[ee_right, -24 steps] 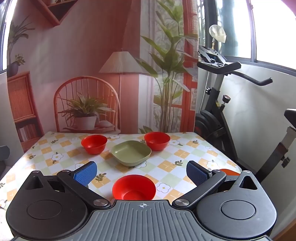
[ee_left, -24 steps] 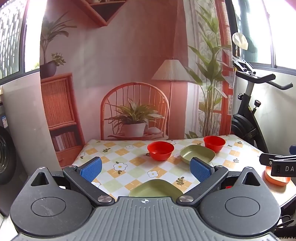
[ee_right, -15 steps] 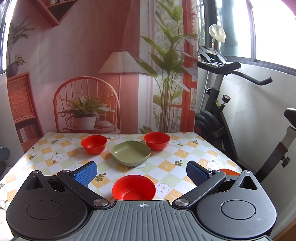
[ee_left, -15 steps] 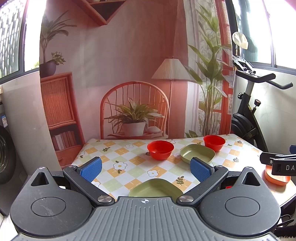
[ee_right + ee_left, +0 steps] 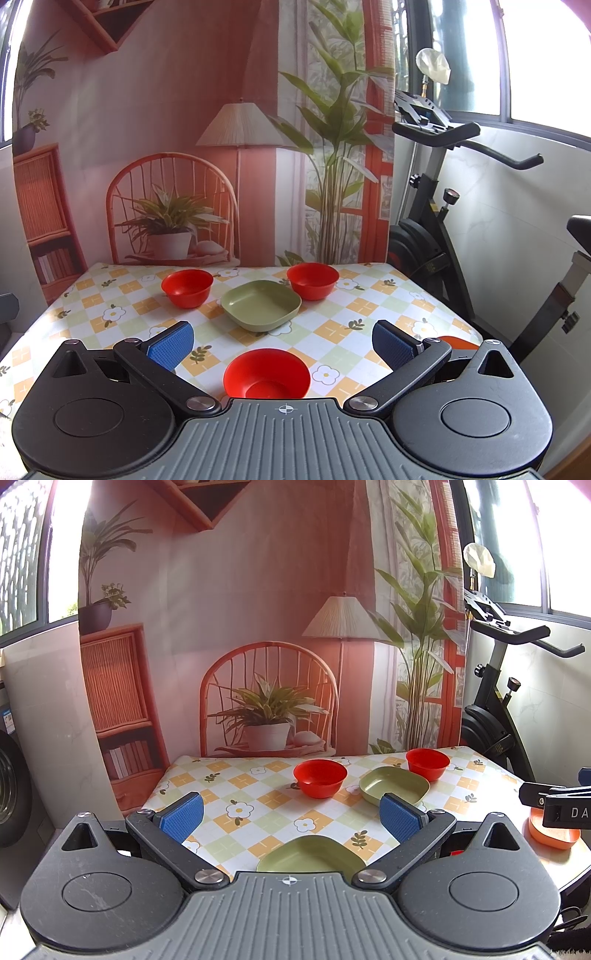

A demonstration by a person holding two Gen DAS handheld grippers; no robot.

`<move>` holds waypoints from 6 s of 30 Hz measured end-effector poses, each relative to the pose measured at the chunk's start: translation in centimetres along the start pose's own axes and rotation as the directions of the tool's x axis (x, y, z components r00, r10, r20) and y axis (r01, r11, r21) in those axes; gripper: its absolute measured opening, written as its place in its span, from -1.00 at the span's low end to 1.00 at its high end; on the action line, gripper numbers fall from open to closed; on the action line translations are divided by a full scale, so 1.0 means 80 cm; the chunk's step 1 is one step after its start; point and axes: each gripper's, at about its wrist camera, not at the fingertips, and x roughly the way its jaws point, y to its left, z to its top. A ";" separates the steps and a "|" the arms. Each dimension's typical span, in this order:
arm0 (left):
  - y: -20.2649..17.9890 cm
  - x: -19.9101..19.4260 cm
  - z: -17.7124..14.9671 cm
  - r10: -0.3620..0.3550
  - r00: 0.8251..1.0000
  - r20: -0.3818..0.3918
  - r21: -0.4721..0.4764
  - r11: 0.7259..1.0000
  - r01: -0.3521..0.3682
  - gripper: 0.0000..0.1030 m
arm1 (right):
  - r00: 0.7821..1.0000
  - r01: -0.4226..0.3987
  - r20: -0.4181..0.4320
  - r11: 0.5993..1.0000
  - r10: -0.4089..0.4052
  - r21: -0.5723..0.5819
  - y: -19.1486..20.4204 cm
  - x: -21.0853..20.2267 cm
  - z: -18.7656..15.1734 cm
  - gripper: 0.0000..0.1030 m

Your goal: Organize plates and bowls

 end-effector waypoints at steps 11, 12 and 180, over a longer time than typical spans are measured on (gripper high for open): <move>-0.001 0.000 -0.001 0.000 1.000 -0.001 -0.001 1.000 0.000 0.98 | 1.000 0.000 -0.001 1.000 0.000 0.000 0.000 0.000 0.001 0.99; -0.001 0.000 -0.001 0.001 1.000 -0.001 0.000 1.000 -0.001 0.98 | 1.000 0.000 -0.001 1.000 0.000 0.001 0.001 0.001 0.001 0.99; 0.003 0.273 -0.017 -0.166 0.955 -0.246 -0.091 0.985 0.148 -0.69 | 0.892 -0.336 -0.214 0.901 0.398 0.276 0.038 0.294 -0.003 -0.82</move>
